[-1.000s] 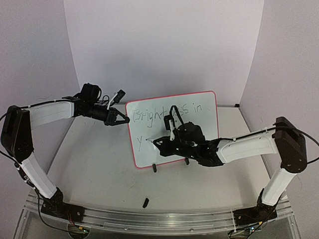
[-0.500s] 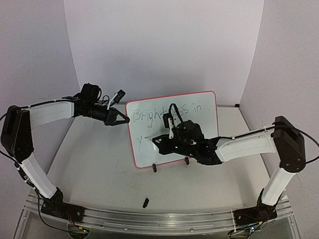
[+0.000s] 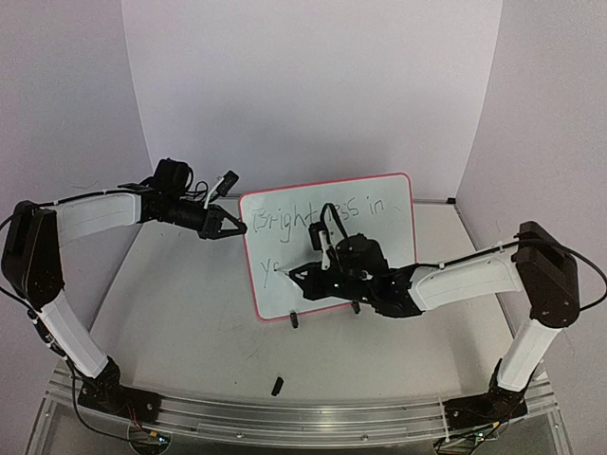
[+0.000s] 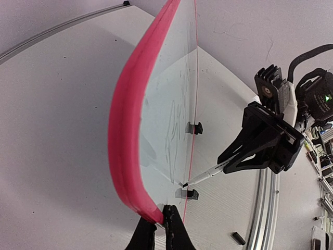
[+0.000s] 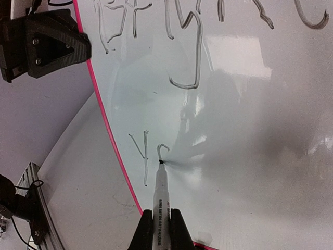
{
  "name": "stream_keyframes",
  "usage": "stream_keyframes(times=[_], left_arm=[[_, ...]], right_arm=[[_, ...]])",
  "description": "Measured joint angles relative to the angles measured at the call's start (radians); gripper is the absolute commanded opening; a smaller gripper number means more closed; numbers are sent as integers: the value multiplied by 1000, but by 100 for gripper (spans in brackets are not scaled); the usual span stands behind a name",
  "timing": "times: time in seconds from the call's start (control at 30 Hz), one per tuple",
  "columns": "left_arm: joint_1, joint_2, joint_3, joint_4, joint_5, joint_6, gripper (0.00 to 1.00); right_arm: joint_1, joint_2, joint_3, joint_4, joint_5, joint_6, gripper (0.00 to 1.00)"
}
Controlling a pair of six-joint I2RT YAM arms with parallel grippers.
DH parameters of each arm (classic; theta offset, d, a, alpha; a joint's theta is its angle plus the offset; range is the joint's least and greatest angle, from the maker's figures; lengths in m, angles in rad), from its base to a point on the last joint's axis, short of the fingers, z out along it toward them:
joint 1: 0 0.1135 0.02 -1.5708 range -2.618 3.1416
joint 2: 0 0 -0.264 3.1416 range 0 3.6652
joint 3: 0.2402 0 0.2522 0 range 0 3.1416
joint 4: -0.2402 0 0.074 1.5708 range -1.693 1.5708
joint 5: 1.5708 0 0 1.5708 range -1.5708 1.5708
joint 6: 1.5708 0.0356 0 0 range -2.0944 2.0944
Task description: Write a sentence on the whiteboard
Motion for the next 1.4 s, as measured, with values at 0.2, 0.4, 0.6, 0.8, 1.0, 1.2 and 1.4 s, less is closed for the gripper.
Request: stream_keyframes(times=[0.2, 0.4, 0.6, 0.8, 1.0, 1.2, 1.4], left_arm=[[0, 0, 0, 0, -1, 0, 0], [0, 0, 0, 0, -1, 0, 0], [0, 0, 0, 0, 0, 0, 0], [0, 0, 0, 0, 0, 0, 0], [0, 0, 0, 0, 0, 0, 0], [0, 0, 0, 0, -1, 0, 0], [0, 0, 0, 0, 0, 0, 0]], right_arm=[[0, 0, -10, 0, -3, 4, 0], [0, -16, -11, -19, 20, -3, 0], [0, -32, -11, -27, 50, -12, 0], [0, -31, 0, -38, 49, -21, 0], [-1, -26, 14, -41, 46, -25, 0], [-1, -23, 18, -41, 42, -26, 0], [-3, -30, 5, -30, 22, -50, 0]])
